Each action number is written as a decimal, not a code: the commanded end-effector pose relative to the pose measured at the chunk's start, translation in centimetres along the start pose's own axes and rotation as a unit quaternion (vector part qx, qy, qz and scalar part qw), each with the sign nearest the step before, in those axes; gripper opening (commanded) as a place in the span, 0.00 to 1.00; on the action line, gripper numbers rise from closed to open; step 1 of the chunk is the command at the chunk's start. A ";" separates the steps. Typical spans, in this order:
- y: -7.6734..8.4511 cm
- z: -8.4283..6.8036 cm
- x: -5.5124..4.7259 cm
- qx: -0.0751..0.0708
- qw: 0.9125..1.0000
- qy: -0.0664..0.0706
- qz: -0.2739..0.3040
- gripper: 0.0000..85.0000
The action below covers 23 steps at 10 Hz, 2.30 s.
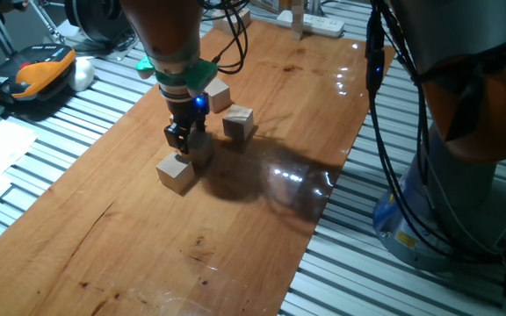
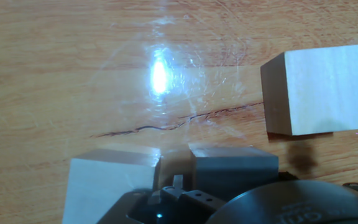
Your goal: Stack the blocks in a vertical line of five
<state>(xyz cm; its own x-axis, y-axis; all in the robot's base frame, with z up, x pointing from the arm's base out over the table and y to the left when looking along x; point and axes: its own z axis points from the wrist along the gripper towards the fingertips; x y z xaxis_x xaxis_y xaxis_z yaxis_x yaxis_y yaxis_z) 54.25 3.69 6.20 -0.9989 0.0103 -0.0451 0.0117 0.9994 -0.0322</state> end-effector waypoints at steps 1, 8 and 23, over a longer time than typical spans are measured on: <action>-0.1 0.1 0.0 -0.001 1.000 0.000 0.000 0.80; -0.3 -0.1 -0.1 -0.009 1.000 0.013 -0.010 0.20; -2.3 -7.0 -2.6 -0.009 1.000 0.002 0.005 0.00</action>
<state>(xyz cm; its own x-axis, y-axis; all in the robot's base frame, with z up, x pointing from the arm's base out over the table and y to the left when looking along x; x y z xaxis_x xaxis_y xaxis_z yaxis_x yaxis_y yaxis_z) 56.51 1.56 13.33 -0.9989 0.0193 -0.0419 0.0199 0.9997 -0.0137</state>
